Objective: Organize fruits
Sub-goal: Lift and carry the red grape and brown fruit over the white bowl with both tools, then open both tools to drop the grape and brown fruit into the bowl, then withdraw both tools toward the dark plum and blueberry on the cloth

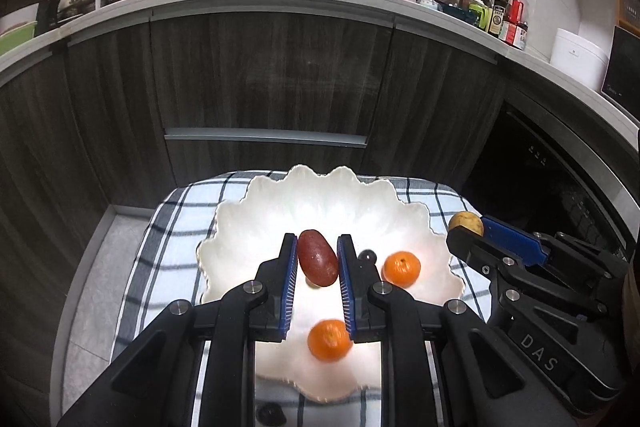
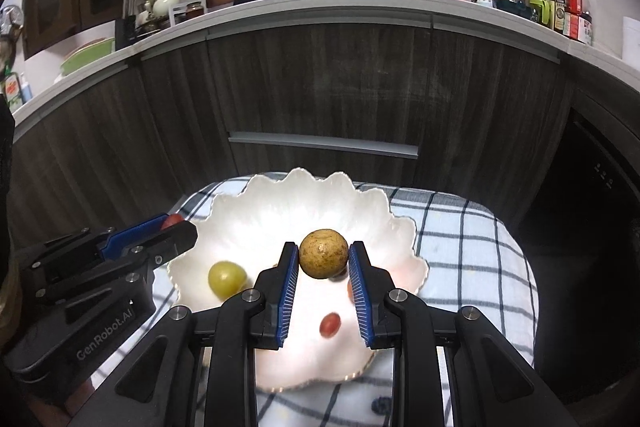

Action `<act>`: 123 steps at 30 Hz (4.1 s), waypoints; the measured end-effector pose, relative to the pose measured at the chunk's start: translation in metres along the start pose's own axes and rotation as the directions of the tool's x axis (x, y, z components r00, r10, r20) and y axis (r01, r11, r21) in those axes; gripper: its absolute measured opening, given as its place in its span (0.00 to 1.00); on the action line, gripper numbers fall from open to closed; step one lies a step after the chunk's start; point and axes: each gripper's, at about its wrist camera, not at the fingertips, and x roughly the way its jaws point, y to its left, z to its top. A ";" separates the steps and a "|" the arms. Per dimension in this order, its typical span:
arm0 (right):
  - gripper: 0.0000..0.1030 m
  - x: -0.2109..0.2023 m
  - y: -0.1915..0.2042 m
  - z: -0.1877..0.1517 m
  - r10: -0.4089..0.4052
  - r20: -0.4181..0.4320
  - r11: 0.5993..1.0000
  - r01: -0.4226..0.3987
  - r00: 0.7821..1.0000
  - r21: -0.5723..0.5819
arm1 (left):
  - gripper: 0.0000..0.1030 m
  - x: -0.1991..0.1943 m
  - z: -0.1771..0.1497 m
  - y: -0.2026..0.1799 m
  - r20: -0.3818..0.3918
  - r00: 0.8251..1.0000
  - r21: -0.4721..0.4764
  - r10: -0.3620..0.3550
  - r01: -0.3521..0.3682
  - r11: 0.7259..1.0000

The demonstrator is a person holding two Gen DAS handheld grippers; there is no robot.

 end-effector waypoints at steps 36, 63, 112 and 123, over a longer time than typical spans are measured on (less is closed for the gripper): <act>0.27 0.123 -0.023 0.024 -0.070 -0.176 0.995 0.080 0.982 0.052 | 0.20 0.106 0.017 0.030 -0.197 0.980 -0.029 0.000 -0.006 1.000; 0.74 0.101 -0.021 0.023 -0.124 -0.151 0.989 0.135 0.981 0.061 | 0.86 0.077 0.022 0.032 -0.170 0.977 -0.018 0.129 -0.134 0.991; 0.81 -0.025 -0.043 -0.038 -0.213 -0.086 0.961 0.225 0.973 0.158 | 1.00 -0.039 -0.037 0.000 -0.064 0.978 0.041 0.200 -0.197 0.979; 0.81 -0.037 -0.042 -0.071 -0.223 -0.094 0.957 0.237 0.970 0.170 | 1.00 -0.053 -0.063 -0.004 -0.065 0.977 0.049 0.204 -0.201 0.978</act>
